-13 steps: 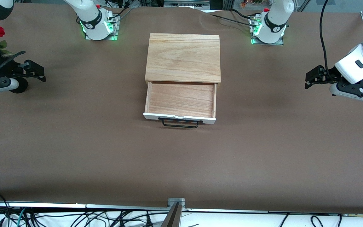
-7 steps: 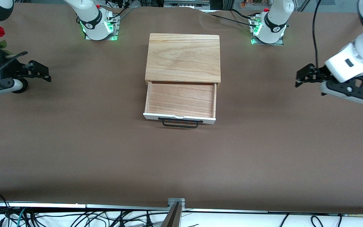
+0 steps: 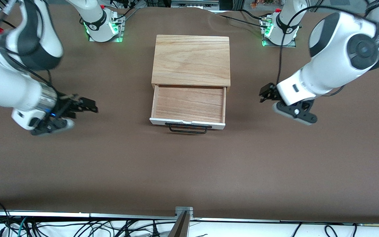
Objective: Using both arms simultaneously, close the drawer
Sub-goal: 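Move the left gripper and the right gripper toward the drawer front, then press both grippers against the white drawer front beside the handle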
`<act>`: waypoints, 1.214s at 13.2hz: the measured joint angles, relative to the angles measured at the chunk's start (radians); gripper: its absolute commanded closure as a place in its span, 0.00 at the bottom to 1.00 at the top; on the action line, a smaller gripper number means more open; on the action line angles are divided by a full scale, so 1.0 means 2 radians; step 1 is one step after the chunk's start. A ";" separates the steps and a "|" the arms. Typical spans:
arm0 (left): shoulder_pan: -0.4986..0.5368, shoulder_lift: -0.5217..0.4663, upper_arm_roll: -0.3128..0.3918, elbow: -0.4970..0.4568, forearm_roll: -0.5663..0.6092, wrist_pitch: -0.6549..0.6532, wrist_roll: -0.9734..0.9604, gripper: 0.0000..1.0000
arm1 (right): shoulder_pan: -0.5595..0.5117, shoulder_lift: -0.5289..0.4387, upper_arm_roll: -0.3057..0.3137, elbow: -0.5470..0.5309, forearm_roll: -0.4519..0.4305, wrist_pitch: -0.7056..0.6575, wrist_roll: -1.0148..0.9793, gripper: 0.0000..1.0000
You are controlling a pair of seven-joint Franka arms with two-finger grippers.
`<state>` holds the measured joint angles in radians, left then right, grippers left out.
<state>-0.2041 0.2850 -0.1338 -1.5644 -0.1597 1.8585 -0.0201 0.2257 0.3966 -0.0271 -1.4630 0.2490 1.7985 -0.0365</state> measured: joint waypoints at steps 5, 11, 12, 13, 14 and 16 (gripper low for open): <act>-0.059 0.106 0.000 0.001 -0.104 0.161 -0.041 0.00 | 0.040 0.107 0.000 0.073 0.054 0.071 0.044 0.00; -0.089 0.175 -0.001 0.011 -0.195 0.249 -0.035 0.00 | 0.097 0.160 0.004 0.082 0.068 0.169 0.138 0.00; -0.097 0.180 -0.001 0.013 -0.195 0.252 -0.035 0.00 | 0.107 0.164 0.004 0.082 0.068 0.172 0.154 0.00; -0.103 0.183 -0.001 0.014 -0.195 0.255 -0.035 0.00 | 0.114 0.167 0.004 0.081 0.068 0.170 0.162 0.00; -0.105 0.184 0.000 0.015 -0.195 0.257 -0.035 0.00 | 0.118 0.168 0.004 0.077 0.068 0.169 0.167 0.00; -0.105 0.184 0.001 0.016 -0.195 0.253 -0.035 0.00 | 0.120 0.168 0.008 0.064 0.073 0.165 0.180 0.00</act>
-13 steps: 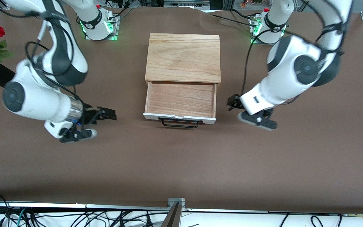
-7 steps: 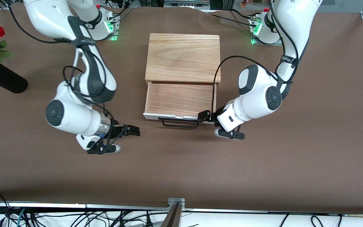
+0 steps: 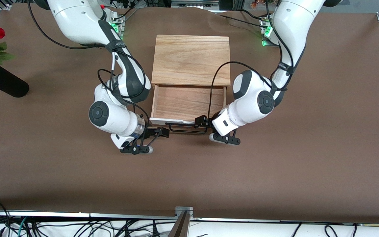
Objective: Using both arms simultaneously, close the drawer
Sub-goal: 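Press both grippers against the white drawer front beside the handle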
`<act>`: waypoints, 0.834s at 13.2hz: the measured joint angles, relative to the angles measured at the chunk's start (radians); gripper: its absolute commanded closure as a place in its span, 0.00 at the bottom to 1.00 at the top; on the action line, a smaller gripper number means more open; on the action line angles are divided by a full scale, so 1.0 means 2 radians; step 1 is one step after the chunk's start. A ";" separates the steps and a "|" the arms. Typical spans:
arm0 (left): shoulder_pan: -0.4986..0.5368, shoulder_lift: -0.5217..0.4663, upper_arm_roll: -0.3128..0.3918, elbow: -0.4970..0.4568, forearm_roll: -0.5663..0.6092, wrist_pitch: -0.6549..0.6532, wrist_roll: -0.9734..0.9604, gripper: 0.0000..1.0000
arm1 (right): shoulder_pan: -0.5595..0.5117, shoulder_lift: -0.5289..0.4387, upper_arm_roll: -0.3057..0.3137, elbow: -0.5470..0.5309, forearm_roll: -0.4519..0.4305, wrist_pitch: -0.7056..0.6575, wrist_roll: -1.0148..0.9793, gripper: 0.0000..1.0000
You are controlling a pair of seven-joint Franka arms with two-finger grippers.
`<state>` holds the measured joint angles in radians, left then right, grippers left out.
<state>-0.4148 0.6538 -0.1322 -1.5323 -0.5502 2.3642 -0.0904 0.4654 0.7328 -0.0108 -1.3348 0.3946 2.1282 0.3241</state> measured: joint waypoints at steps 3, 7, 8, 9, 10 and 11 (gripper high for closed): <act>0.000 0.001 0.002 0.007 0.000 -0.031 -0.002 0.00 | 0.001 -0.002 0.010 -0.010 0.001 -0.021 0.030 0.00; 0.000 0.004 0.002 0.016 0.000 -0.059 -0.008 0.00 | 0.001 -0.022 0.011 -0.024 0.007 -0.067 0.034 0.00; -0.001 0.004 0.002 0.018 0.000 -0.072 -0.010 0.00 | 0.001 -0.029 0.011 -0.034 0.011 -0.069 0.034 0.00; -0.002 0.005 0.002 0.019 0.000 -0.078 -0.011 0.00 | 0.001 -0.037 0.011 -0.047 0.013 -0.066 0.034 0.00; -0.003 0.005 0.002 0.020 0.000 -0.082 -0.012 0.00 | 0.001 -0.044 0.011 -0.057 0.014 -0.063 0.034 0.00; -0.003 0.005 0.002 0.022 0.000 -0.088 -0.014 0.00 | 0.001 -0.050 0.012 -0.066 0.015 -0.058 0.033 0.00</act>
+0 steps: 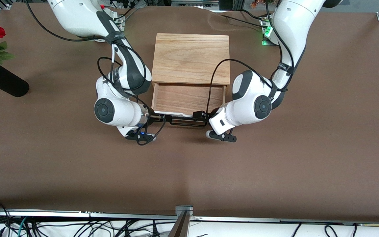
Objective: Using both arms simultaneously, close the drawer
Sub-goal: 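Press both grippers against the white drawer front beside the handle, then push the drawer front into the box with both grippers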
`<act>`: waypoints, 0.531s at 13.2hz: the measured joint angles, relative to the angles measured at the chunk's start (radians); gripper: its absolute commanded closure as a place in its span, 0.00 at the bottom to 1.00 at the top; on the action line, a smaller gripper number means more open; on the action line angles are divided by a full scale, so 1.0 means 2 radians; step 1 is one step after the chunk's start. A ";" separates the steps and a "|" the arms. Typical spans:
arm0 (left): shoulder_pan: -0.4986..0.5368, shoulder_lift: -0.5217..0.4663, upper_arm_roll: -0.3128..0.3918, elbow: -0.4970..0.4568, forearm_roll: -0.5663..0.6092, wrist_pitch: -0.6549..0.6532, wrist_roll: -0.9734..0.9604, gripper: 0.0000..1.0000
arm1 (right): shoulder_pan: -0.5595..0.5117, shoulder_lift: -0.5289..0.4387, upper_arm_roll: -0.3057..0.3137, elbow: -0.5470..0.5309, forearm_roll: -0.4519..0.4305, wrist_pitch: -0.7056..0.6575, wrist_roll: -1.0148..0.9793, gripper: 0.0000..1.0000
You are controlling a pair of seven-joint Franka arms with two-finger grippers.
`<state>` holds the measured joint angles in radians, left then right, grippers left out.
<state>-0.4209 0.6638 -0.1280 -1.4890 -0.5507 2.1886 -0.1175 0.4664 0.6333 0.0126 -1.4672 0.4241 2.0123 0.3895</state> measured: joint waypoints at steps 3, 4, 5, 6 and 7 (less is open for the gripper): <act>0.000 0.002 0.001 0.005 0.000 -0.017 -0.004 0.00 | 0.000 -0.013 0.004 -0.023 0.000 0.015 -0.003 0.00; 0.000 0.002 0.001 0.007 0.000 -0.023 -0.004 0.00 | 0.000 -0.015 0.005 -0.027 0.000 0.017 -0.005 0.00; 0.000 0.003 0.001 0.008 0.000 -0.026 -0.004 0.00 | 0.000 -0.017 0.006 -0.029 -0.001 0.018 -0.006 0.00; 0.000 0.003 0.002 0.009 0.000 -0.027 -0.004 0.00 | 0.000 -0.018 0.007 -0.030 -0.001 0.019 -0.008 0.00; 0.000 0.003 0.002 0.009 0.000 -0.028 -0.004 0.00 | 0.000 -0.019 0.008 -0.031 -0.002 0.020 -0.010 0.00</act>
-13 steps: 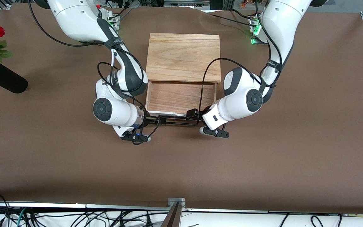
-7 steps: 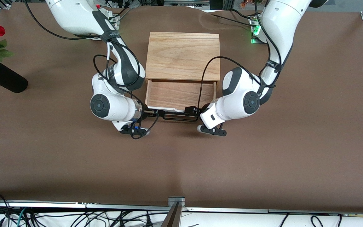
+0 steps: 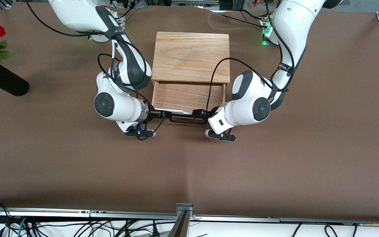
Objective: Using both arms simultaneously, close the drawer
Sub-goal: 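Push the drawer front into the box with both grippers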
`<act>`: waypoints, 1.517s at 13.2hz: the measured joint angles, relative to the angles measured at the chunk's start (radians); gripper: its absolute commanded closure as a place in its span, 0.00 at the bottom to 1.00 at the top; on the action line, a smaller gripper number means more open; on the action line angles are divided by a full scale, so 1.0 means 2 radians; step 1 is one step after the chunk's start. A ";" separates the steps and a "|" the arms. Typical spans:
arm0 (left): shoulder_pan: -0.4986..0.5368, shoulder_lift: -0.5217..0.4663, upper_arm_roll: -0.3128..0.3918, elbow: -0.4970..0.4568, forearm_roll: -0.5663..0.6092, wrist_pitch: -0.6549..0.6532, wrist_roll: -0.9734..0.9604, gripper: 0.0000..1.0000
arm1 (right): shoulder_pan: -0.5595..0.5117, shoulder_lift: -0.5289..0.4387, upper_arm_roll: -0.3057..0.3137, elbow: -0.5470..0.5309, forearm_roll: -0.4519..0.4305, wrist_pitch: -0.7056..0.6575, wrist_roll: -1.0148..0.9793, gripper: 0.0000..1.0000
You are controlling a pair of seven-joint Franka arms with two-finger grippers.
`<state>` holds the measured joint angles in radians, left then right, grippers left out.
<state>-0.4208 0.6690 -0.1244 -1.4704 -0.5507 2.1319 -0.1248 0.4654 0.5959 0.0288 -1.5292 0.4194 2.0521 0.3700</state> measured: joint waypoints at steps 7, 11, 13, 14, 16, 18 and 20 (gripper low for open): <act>0.000 0.001 0.002 0.004 0.000 -0.022 0.000 0.00 | -0.003 -0.006 0.014 -0.007 -0.016 0.001 -0.010 0.00; -0.003 0.003 0.001 0.002 0.000 -0.071 0.001 0.00 | -0.004 -0.010 0.032 -0.017 -0.018 -0.015 -0.007 0.00; -0.006 0.003 0.001 0.000 0.000 -0.092 0.001 0.00 | -0.002 -0.015 0.043 -0.026 -0.019 -0.014 0.006 0.00; -0.006 0.003 0.000 -0.001 0.000 -0.105 0.001 0.00 | 0.001 -0.016 0.048 -0.029 -0.019 -0.013 0.015 0.00; -0.008 0.003 -0.002 -0.006 -0.001 -0.126 0.001 0.00 | 0.008 -0.020 0.054 -0.039 -0.017 -0.015 0.030 0.00; -0.009 0.003 -0.003 -0.007 -0.001 -0.139 -0.003 0.00 | 0.009 -0.029 0.057 -0.055 -0.016 -0.011 0.033 0.00; -0.009 0.003 -0.004 -0.007 -0.001 -0.149 -0.009 0.00 | 0.009 -0.041 0.061 -0.074 -0.015 0.003 0.036 0.00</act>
<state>-0.4398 0.6756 -0.1326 -1.4851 -0.5527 1.8341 -0.1428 0.4831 0.5144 0.1504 -1.6779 0.3896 2.0586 0.4425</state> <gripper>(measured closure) 0.000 0.000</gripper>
